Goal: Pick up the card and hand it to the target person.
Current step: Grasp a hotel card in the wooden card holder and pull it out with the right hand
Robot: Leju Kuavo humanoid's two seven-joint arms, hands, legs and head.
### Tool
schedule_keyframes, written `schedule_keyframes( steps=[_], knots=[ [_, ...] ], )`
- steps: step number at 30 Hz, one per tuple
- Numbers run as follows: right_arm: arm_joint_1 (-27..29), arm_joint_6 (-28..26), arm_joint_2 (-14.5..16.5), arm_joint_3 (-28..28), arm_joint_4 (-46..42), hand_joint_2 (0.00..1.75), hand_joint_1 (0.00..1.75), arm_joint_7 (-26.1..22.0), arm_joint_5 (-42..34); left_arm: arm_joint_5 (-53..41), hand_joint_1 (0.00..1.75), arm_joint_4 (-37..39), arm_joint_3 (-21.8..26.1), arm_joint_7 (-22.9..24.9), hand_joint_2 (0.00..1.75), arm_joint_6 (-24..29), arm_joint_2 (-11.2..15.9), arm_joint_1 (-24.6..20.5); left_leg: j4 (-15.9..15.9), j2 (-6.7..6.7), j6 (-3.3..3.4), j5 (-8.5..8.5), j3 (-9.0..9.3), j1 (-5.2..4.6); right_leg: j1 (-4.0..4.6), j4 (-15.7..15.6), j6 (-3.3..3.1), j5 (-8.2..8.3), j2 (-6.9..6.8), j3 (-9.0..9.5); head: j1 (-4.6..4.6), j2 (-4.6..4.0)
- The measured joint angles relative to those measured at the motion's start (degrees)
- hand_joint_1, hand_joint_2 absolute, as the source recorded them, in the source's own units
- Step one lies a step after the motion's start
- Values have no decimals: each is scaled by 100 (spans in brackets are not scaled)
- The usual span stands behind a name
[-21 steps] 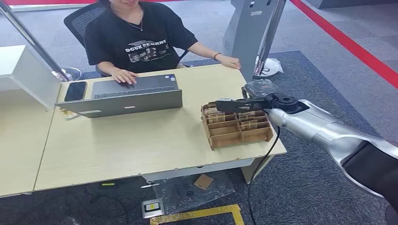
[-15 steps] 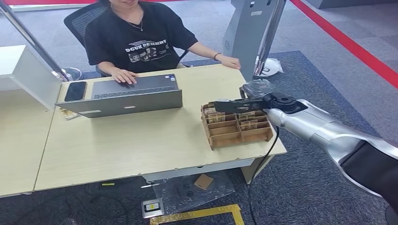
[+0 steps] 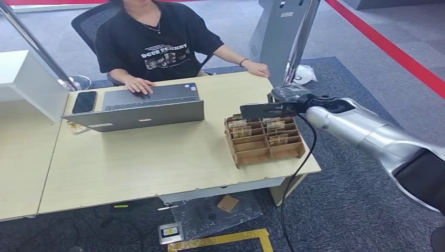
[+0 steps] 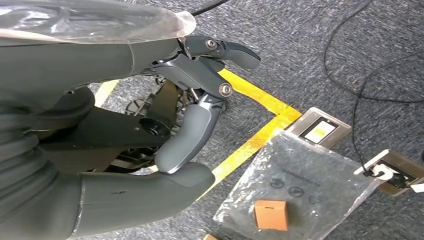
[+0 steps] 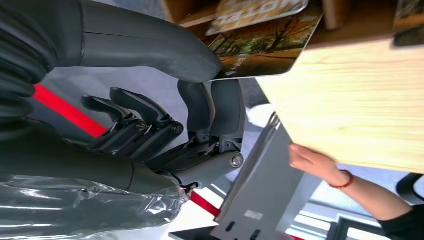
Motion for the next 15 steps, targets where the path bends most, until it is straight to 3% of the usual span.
schedule_keyframes(
  steps=[10,15],
  knots=[
    [-598,402,-713,-2,-1160,175,175,742,-656,-75,0,0,0,-2,175,-7,-1,0,2,4,0,0,-2,0,0,0,1,1,4,-3,-1,-1],
    [-878,298,-892,-6,-1551,175,175,970,-800,-75,0,0,0,-1,175,22,-3,-1,1,4,0,0,-2,1,0,0,1,1,4,-3,-2,0]
  ],
)
